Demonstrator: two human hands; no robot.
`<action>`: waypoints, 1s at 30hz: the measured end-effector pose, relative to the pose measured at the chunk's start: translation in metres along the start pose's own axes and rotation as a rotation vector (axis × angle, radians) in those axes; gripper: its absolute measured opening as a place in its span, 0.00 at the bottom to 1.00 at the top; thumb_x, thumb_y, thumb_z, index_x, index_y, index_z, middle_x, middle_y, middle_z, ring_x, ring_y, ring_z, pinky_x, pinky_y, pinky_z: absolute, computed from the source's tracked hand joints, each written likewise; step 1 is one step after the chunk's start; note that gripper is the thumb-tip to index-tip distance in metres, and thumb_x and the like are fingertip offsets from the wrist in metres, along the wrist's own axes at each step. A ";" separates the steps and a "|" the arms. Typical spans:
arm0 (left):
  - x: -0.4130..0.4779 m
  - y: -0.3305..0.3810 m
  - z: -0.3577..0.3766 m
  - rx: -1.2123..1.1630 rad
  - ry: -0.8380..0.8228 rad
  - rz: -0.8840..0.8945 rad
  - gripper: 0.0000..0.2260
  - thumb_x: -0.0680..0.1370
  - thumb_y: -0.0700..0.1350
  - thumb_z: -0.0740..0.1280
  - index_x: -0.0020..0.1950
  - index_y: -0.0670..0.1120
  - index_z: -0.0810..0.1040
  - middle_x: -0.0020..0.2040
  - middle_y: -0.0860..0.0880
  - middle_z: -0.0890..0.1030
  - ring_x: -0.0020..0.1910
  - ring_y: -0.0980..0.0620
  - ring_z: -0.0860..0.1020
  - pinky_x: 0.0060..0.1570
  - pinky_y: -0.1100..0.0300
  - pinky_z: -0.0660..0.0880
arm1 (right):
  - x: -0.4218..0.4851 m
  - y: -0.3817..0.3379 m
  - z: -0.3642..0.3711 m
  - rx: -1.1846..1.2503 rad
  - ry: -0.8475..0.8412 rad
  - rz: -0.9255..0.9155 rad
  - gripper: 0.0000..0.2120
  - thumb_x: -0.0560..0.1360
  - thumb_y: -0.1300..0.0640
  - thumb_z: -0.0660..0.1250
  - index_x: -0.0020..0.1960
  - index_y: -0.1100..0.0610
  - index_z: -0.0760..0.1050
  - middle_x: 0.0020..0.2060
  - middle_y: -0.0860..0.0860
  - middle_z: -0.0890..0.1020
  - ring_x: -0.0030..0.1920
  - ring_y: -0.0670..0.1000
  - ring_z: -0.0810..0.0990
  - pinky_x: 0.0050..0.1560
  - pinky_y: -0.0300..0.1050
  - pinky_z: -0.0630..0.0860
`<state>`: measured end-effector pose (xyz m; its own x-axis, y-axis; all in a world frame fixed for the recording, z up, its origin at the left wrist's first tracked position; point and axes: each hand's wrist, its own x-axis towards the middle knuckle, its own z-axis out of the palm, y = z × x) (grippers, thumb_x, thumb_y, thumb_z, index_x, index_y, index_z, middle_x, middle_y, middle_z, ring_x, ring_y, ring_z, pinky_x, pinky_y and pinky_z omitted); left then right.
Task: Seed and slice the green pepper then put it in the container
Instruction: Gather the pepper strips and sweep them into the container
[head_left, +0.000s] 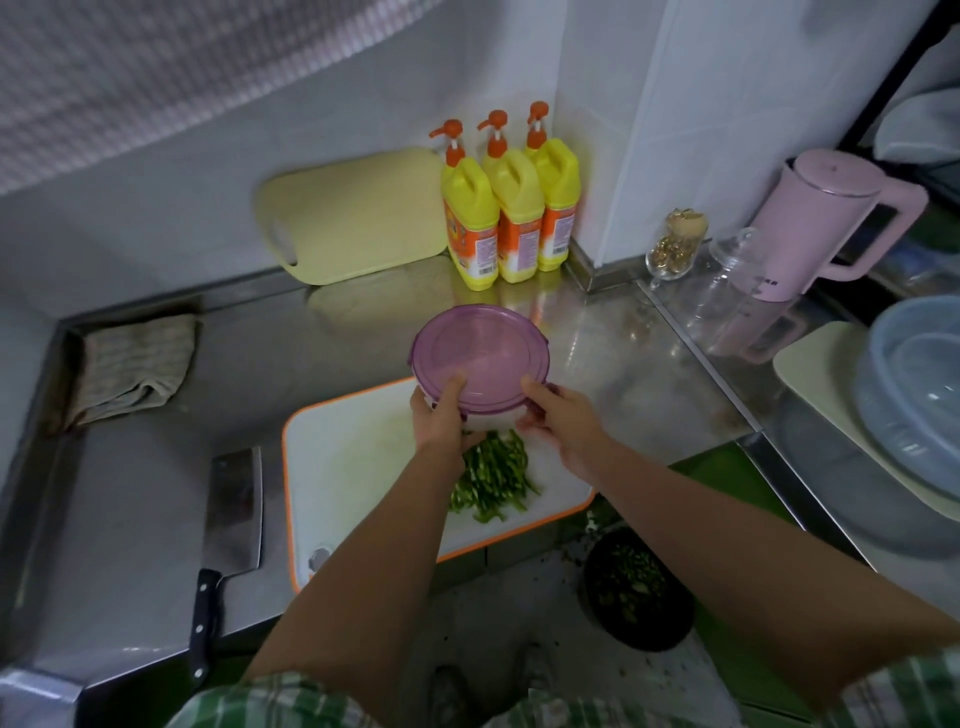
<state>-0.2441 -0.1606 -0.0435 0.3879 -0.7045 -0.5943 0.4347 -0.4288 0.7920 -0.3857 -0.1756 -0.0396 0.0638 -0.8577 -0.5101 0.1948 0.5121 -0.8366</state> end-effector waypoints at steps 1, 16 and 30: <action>-0.001 0.004 -0.004 -0.008 0.005 0.005 0.27 0.75 0.51 0.71 0.71 0.50 0.66 0.64 0.44 0.75 0.58 0.42 0.77 0.44 0.50 0.81 | -0.001 0.000 0.001 -0.054 -0.023 0.000 0.12 0.76 0.51 0.69 0.39 0.58 0.74 0.33 0.54 0.75 0.32 0.48 0.76 0.48 0.49 0.79; -0.008 0.046 -0.062 0.238 -0.200 -0.157 0.16 0.73 0.51 0.68 0.59 0.49 0.75 0.52 0.46 0.79 0.47 0.48 0.77 0.44 0.55 0.74 | -0.013 -0.012 0.006 -0.237 -0.072 -0.055 0.19 0.76 0.41 0.65 0.44 0.58 0.77 0.27 0.53 0.74 0.30 0.50 0.72 0.37 0.45 0.72; -0.025 0.024 -0.041 -0.072 -0.285 -0.079 0.30 0.71 0.45 0.74 0.69 0.53 0.65 0.61 0.44 0.77 0.55 0.41 0.79 0.41 0.46 0.81 | -0.019 0.015 0.031 -0.080 0.250 -0.202 0.19 0.78 0.46 0.63 0.37 0.60 0.74 0.25 0.54 0.73 0.26 0.50 0.73 0.27 0.41 0.73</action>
<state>-0.2096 -0.1301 -0.0150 0.1107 -0.8052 -0.5826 0.5146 -0.4550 0.7267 -0.3536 -0.1536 -0.0362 -0.2120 -0.9096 -0.3573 0.1013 0.3432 -0.9338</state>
